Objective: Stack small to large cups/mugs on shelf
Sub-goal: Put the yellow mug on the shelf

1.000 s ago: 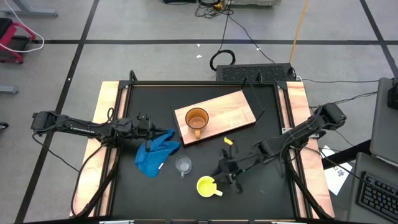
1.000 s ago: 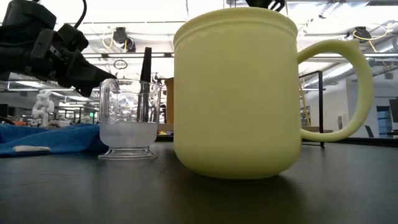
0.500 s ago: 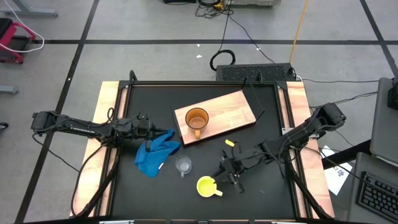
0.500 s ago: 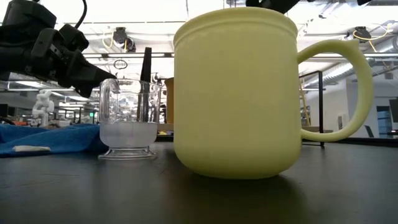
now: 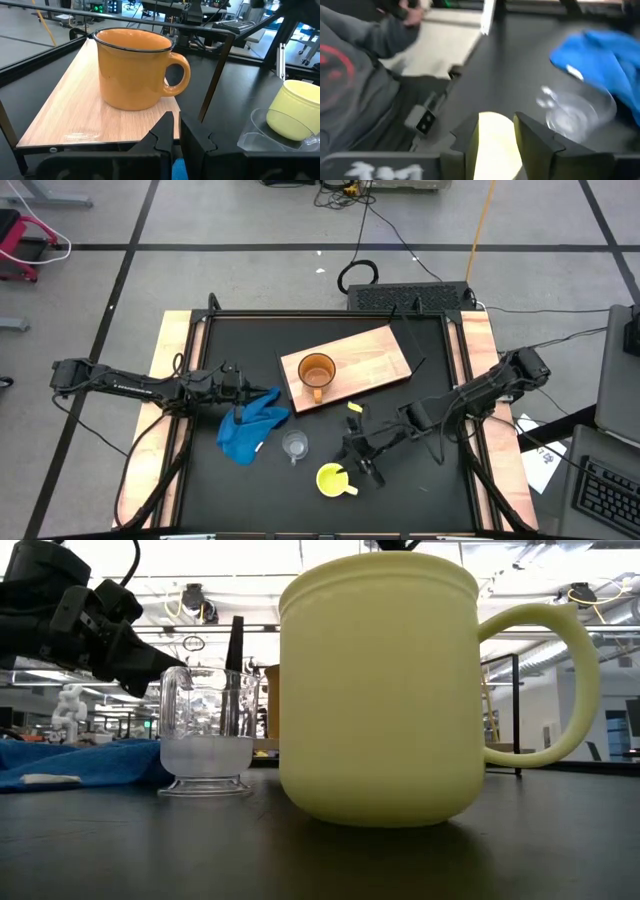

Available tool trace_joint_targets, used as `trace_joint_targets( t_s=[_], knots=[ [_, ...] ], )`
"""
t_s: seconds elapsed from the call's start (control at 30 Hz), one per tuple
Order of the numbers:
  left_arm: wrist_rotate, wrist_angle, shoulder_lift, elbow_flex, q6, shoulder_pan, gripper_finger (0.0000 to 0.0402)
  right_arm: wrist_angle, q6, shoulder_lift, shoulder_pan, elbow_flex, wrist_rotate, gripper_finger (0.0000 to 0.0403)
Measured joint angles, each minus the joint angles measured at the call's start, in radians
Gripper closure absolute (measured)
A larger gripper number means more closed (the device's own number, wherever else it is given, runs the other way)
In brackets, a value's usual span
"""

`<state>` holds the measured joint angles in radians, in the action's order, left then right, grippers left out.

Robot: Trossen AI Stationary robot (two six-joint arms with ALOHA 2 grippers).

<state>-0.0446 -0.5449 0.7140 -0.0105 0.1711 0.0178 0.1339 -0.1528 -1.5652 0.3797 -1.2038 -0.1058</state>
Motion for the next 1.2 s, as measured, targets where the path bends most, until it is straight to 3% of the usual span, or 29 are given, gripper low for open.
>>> trace_joint_targets(
  t_s=[0.13, 0.37, 0.67, 1.2],
  knots=[
    [0.0, 0.009, 0.0, 0.0, 0.0, 0.0, 0.0371, 0.194, -0.078, -0.037, -0.041, -0.086, -0.038, 0.0252],
    [-0.001, 0.014, 0.0, 0.0, -0.009, 0.0, 0.0371, 0.329, -0.192, -0.157, -0.055, -0.18, -0.165, 0.0198],
    [-0.001, 0.021, 0.0, 0.0, -0.01, 0.0, 0.0371, 0.597, -0.175, -0.345, -0.064, -0.368, -0.163, 0.0188],
    [-0.001, 0.03, 0.0, 0.0, -0.01, 0.0, 0.0371, 0.492, -0.149, -0.369, -0.062, -0.359, -0.159, 0.0188]
  ],
)
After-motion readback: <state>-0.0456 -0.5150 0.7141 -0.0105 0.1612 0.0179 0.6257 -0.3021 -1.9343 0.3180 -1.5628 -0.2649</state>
